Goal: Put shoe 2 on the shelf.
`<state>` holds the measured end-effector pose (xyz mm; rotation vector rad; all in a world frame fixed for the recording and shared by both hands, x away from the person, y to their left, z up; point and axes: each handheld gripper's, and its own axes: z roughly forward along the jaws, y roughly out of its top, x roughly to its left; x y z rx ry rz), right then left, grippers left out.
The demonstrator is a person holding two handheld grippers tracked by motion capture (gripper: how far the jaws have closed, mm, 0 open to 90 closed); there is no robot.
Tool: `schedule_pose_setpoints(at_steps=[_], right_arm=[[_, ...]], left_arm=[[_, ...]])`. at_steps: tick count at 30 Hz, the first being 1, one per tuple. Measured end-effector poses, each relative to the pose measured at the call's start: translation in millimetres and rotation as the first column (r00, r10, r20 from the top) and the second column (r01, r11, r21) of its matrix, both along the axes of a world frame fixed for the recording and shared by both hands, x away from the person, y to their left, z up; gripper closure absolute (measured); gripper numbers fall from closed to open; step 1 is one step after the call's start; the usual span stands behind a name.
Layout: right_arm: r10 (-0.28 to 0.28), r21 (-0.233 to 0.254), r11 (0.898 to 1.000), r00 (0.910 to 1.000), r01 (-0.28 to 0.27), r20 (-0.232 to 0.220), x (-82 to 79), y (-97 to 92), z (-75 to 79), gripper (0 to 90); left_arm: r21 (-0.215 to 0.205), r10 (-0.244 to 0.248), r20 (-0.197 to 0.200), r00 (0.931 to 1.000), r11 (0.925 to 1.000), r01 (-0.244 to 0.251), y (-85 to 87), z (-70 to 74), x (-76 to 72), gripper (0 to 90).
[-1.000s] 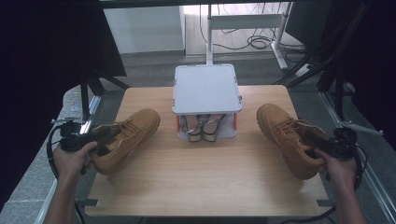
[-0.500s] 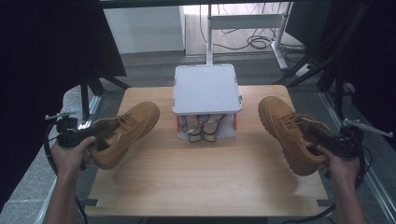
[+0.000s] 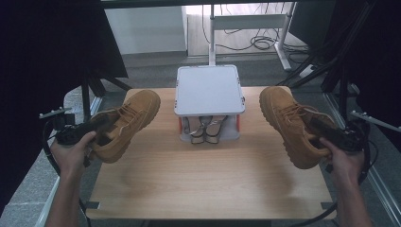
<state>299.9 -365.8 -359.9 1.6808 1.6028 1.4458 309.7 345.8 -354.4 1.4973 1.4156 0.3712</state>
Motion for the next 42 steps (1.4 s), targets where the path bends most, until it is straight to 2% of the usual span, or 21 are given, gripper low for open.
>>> schedule_pose_setpoints(at_steps=[5,8,12,18,21,25,32,36,42], right_arm=[[0.006,0.003,1.000,0.9999,-0.006,0.014,6.8,8.9,15.7,83.2],[0.012,0.019,1.000,0.9997,-0.013,0.023,10.9,13.9,23.4,83.1],[0.017,0.016,1.000,0.9989,-0.018,0.043,14.3,23.6,34.9,83.1],[0.031,0.038,0.999,0.9983,-0.033,0.049,19.6,34.0,38.3,83.1],[0.032,0.034,0.999,0.9981,-0.033,0.054,23.2,39.1,39.8,83.1],[0.029,0.041,0.999,0.9982,-0.031,0.053,28.5,43.8,42.8,83.2],[0.036,0.026,0.999,0.9980,-0.037,0.051,34.8,52.7,46.4,83.2],[0.041,0.022,0.999,0.9977,-0.043,0.054,38.4,58.7,50.3,83.3],[0.043,0.041,0.998,0.9974,-0.045,0.059,43.4,66.8,58.0,83.3]], left_arm=[[-0.009,-0.010,0.009,0.9999,0.9999,0.010,-2.3,10.3,3.8,80.5],[-0.034,-0.012,0.015,0.9998,0.9993,0.013,-4.5,14.8,6.3,80.4],[-0.068,-0.019,0.007,0.9998,0.9975,0.019,-5.3,15.4,9.9,80.4],[-0.060,-0.008,0.029,0.9996,0.9982,0.010,-11.8,24.7,11.6,80.4],[-0.084,-0.009,0.041,0.9991,0.9964,0.012,-13.2,30.0,13.7,80.0],[-0.077,-0.009,0.042,0.9991,0.9969,0.012,-17.1,31.9,17.8,80.1],[-0.072,0.005,0.042,0.9991,0.9974,-0.002,-22.3,31.8,23.9,80.6],[-0.056,0.000,0.046,0.9990,0.9984,0.002,-26.4,38.0,26.7,80.7],[-0.051,-0.007,0.058,0.9983,0.9987,0.010,-34.5,51.0,29.6,80.8]])
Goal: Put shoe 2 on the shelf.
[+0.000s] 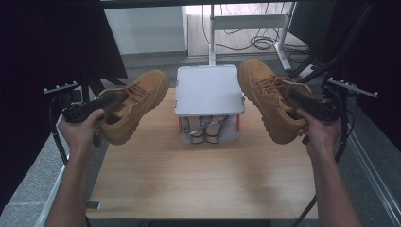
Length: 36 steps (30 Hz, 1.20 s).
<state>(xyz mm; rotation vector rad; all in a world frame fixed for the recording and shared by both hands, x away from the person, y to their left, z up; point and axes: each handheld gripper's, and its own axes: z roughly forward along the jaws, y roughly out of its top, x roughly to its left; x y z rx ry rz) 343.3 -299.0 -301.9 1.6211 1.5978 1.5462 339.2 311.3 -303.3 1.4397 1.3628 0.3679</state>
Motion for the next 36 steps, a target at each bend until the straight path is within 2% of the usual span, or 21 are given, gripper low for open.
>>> schedule_pose_setpoints(at_steps=[9,13,18,25,30,36], right_arm=[[-0.004,0.002,1.000,0.9997,0.004,-0.022,12.9,15.5,7.5,83.3],[-0.013,-0.001,1.000,0.9997,0.013,-0.018,18.2,20.8,10.5,83.3],[-0.012,0.029,1.000,0.9996,0.013,-0.024,24.7,23.1,9.0,83.3],[-0.007,0.026,1.000,0.9996,0.008,-0.028,32.1,31.8,9.2,83.3],[-0.001,0.031,1.000,0.9991,0.002,-0.043,40.7,43.1,10.3,83.3],[0.003,0.027,1.000,0.9991,-0.002,-0.043,49.6,57.3,16.4,83.2]], left_arm=[[-0.004,-0.007,0.014,0.9999,1.0000,0.007,-21.1,10.2,9.5,80.9],[-0.002,-0.010,0.013,0.9999,1.0000,0.010,-27.8,15.6,12.7,80.8],[-0.017,-0.019,0.016,0.9997,0.9997,0.020,-35.5,22.1,16.3,80.8],[-0.015,-0.033,0.014,0.9994,0.9993,0.033,-54.1,28.4,25.8,80.8],[-0.044,-0.037,-0.006,0.9993,0.9984,0.037,-67.4,29.0,34.4,80.8],[-0.042,-0.033,-0.006,0.9994,0.9986,0.033,-80.2,37.1,42.4,80.8]])
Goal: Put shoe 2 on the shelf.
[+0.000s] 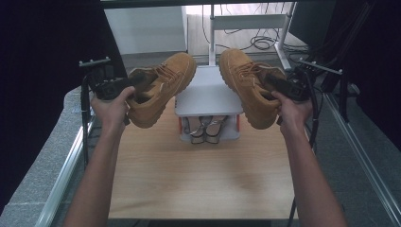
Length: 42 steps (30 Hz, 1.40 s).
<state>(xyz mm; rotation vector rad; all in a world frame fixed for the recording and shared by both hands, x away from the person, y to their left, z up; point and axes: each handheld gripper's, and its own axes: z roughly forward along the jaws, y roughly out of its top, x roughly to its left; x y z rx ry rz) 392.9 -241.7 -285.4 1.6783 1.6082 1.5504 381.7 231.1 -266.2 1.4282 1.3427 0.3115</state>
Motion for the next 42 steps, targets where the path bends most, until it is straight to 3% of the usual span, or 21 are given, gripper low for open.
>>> schedule_pose_setpoints(at_steps=[7,11,15,23,28,31,33,35,38,42], right_arm=[[-0.011,-0.011,1.000,0.9998,0.011,-0.016,12.0,10.7,4.5,83.2],[-0.020,-0.025,1.000,0.9990,0.019,-0.040,24.2,16.4,3.2,83.1],[-0.021,-0.025,1.000,0.9980,0.019,-0.060,36.1,19.7,2.7,83.1],[-0.025,-0.031,0.999,0.9958,0.023,-0.088,57.2,26.9,-2.3,82.8],[-0.024,-0.032,0.999,0.9886,0.020,-0.149,73.6,37.9,-9.4,82.3],[-0.023,-0.039,0.999,0.9835,0.016,-0.180,83.2,44.2,-10.7,81.2],[-0.005,-0.060,0.998,0.9777,-0.008,-0.210,91.2,45.9,-8.7,77.2],[0.012,-0.047,0.999,0.9755,-0.023,-0.219,97.7,46.4,-9.0,73.5],[0.047,-0.073,0.995,0.9772,-0.064,-0.207,104.5,52.0,-8.5,67.2],[0.097,-0.092,0.989,0.9762,-0.116,-0.194,108.4,52.7,-5.7,55.0]], left_arm=[[-0.032,0.016,-0.035,0.9993,0.9993,-0.017,-11.7,-5.3,18.1,80.8],[-0.024,0.009,-0.086,0.9963,0.9997,-0.011,-18.3,-9.0,34.8,80.7],[-0.003,0.016,-0.082,0.9965,0.9999,-0.016,-26.7,-8.9,44.6,80.6],[-0.034,0.004,-0.113,0.9936,0.9994,-0.008,-39.8,-12.9,67.2,80.6],[-0.045,0.018,-0.155,0.9878,0.9987,-0.026,-43.4,-23.3,80.2,80.5],[-0.044,0.004,-0.182,0.9832,0.9990,-0.012,-41.0,-22.7,88.2,79.9],[-0.066,-0.011,-0.209,0.9778,0.9978,-0.003,-40.1,-25.2,96.8,77.9],[-0.044,-0.021,-0.216,0.9762,0.9990,0.012,-44.4,-25.8,103.9,76.6],[0.008,-0.034,-0.223,0.9743,0.9993,0.036,-48.3,-22.7,110.9,73.2],[-0.011,-0.090,-0.219,0.9716,0.9959,0.090,-41.8,-23.9,117.0,64.2]])
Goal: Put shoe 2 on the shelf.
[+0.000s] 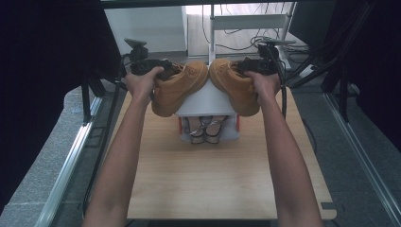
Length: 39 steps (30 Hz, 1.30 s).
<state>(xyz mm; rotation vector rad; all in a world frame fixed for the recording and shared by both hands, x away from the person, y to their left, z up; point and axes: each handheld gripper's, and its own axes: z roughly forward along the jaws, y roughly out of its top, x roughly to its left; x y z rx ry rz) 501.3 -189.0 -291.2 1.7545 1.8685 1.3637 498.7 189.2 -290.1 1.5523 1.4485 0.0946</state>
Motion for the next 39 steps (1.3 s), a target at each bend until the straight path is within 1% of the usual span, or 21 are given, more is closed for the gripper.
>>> schedule_pose_setpoints(at_steps=[1,4,6,8,10,12,14,16,19,21,22,23,25,27,28,29,31,34,37,38,39], right_arm=[[0.014,0.001,1.000,0.9998,-0.014,0.012,-0.6,-0.5,0.7,52.1],[0.054,-0.002,0.999,0.9980,-0.054,0.033,-2.4,-0.4,2.6,44.1],[0.049,-0.012,0.999,0.9970,-0.049,0.061,-5.3,-0.1,4.9,42.3],[0.036,-0.004,0.999,0.9947,-0.036,0.096,-7.8,-1.8,8.1,41.6],[0.035,0.014,0.999,0.9906,-0.037,0.133,-11.4,-3.7,12.6,41.6],[0.040,0.007,0.999,0.9869,-0.041,0.156,-15.6,-4.2,17.2,41.2],[0.042,0.011,0.999,0.9835,-0.044,0.176,-20.4,-7.0,21.3,41.3],[0.043,0.005,0.999,0.9800,-0.045,0.194,-25.2,-11.3,24.5,42.0],[0.043,0.017,0.999,0.9729,-0.048,0.227,-35.0,-21.1,29.9,43.8],[0.035,0.014,0.999,0.9695,-0.039,0.243,-42.4,-28.6,32.1,46.4],[0.034,0.011,0.999,0.9674,-0.038,0.251,-45.9,-32.5,32.7,48.7],[0.028,-0.006,1.000,0.9661,-0.028,0.257,-50.0,-36.3,33.4,51.1],[0.013,-0.022,1.000,0.9630,-0.007,0.269,-58.5,-44.4,33.8,56.9],[0.011,-0.013,1.000,0.9615,-0.007,0.274,-66.0,-52.4,33.0,60.8],[0.018,-0.022,1.000,0.9624,-0.012,0.271,-69.5,-56.2,32.4,63.3],[0.018,-0.021,1.000,0.9620,-0.012,0.273,-72.7,-59.4,31.6,65.6],[0.021,-0.017,1.000,0.9626,-0.017,0.270,-78.6,-65.6,29.2,70.1],[0.022,-0.007,1.000,0.9640,-0.021,0.265,-86.2,-73.8,23.8,76.9],[0.015,0.006,1.000,0.9643,-0.017,0.264,-91.3,-82.7,15.6,82.5],[0.017,0.008,1.000,0.9665,-0.020,0.256,-92.8,-85.7,13.0,84.2],[0.016,0.017,1.000,0.9667,-0.021,0.255,-94.0,-88.3,9.8,85.9]], left_arm=[[-0.004,-0.015,0.005,0.9999,0.9999,0.015,0.6,0.1,0.3,61.3],[-0.017,-0.045,0.023,0.9987,0.9988,0.045,0.6,1.6,-0.5,47.3],[-0.008,-0.059,0.042,0.9974,0.9982,0.060,-0.3,3.3,-2.7,42.4],[0.000,-0.064,0.054,0.9965,0.9980,0.064,-0.1,5.5,-3.8,37.1],[-0.003,-0.056,0.083,0.9950,0.9984,0.057,2.2,9.9,-6.0,35.6],[-0.004,-0.056,0.105,0.9929,0.9984,0.057,4.2,14.2,-8.5,34.3],[-0.009,-0.062,0.121,0.9907,0.9979,0.064,5.9,17.7,-11.5,33.2],[-0.002,-0.065,0.133,0.9890,0.9978,0.066,8.4,21.3,-15.6,32.7],[0.037,-0.072,0.167,0.9834,0.9971,0.066,12.1,27.1,-25.0,32.8],[0.064,-0.067,0.184,0.9806,0.9964,0.056,15.6,30.2,-32.0,34.4],[0.083,-0.052,0.193,0.9798,0.9959,0.036,17.9,31.5,-35.7,34.7],[0.095,-0.043,0.203,0.9782,0.9952,0.024,21.2,32.4,-39.3,36.1],[0.092,-0.035,0.213,0.9765,0.9956,0.016,28.4,33.1,-46.0,40.2],[0.095,-0.035,0.220,0.9749,0.9954,0.014,34.0,33.3,-52.2,44.4],[0.099,-0.038,0.223,0.9741,0.9950,0.016,36.4,33.3,-55.4,47.1],[0.107,-0.037,0.231,0.9722,0.9942,0.012,38.5,33.2,-59.2,50.6],[0.129,-0.016,0.247,0.9688,0.9916,-0.016,42.0,32.4,-66.6,56.3],[0.129,-0.018,0.257,0.9662,0.9915,-0.016,47.4,29.7,-75.1,62.5],[0.122,-0.029,0.253,0.9672,0.9926,-0.002,53.5,24.9,-80.8,69.1],[0.119,-0.028,0.251,0.9676,0.9929,-0.002,55.9,22.8,-82.5,71.1],[0.109,-0.023,0.250,0.9679,0.9941,-0.004,58.8,20.3,-83.9,73.8]])
